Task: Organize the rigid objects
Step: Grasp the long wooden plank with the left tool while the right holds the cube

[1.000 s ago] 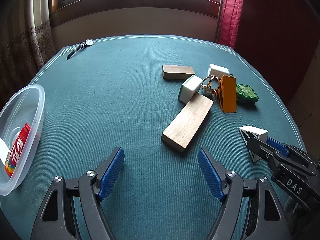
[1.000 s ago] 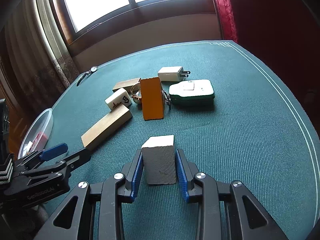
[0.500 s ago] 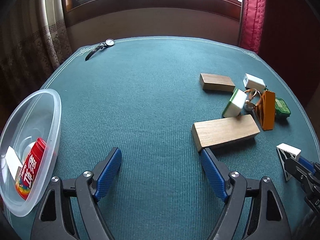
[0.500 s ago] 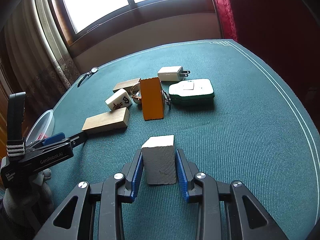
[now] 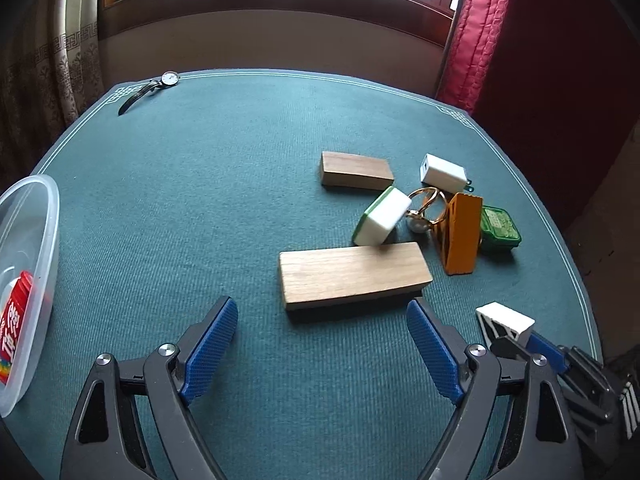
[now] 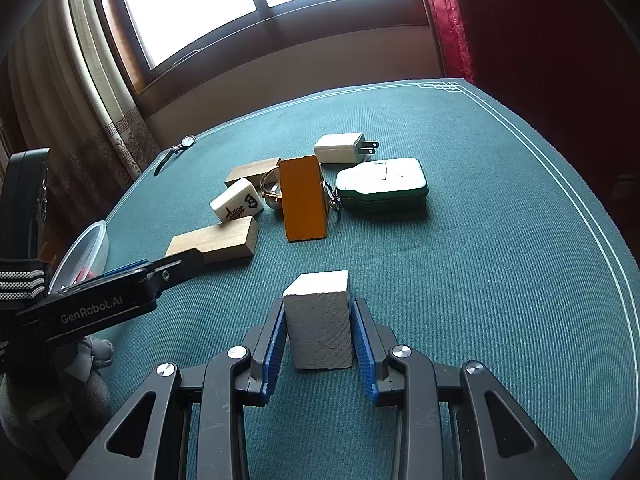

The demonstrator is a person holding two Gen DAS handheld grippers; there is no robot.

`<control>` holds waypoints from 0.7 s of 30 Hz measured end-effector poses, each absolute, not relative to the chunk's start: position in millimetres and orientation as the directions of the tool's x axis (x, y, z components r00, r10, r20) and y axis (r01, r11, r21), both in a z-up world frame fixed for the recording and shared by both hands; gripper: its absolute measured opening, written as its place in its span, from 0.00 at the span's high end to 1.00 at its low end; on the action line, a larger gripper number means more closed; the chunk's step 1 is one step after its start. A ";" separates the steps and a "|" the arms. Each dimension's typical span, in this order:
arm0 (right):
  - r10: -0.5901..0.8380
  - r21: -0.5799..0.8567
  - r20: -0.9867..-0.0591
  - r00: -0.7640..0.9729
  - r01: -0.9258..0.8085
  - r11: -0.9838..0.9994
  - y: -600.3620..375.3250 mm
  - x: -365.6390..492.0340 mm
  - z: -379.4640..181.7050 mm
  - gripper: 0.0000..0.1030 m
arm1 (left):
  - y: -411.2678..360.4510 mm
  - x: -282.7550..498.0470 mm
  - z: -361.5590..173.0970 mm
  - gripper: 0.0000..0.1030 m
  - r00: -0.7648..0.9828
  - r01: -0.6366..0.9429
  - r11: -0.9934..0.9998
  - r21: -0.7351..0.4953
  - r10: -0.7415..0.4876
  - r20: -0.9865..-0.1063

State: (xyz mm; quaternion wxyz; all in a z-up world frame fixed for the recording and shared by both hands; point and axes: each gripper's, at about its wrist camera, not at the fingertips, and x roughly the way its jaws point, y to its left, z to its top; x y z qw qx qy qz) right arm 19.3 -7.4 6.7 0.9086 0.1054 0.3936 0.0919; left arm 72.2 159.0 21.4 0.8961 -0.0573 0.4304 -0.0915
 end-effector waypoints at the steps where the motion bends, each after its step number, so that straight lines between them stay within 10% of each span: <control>1: 0.251 0.266 -0.695 0.673 -0.084 0.960 -7.6 19.3 7.0 0.66 | 155.8 75.0 21.9 0.15 0.612 0.120 0.976 -0.185 -0.219 -0.760; 21: 0.252 0.268 -0.695 0.673 -0.083 0.960 -7.4 19.4 7.7 0.66 | 128.4 102.1 21.1 0.07 0.608 0.163 0.979 -0.125 -0.199 -0.769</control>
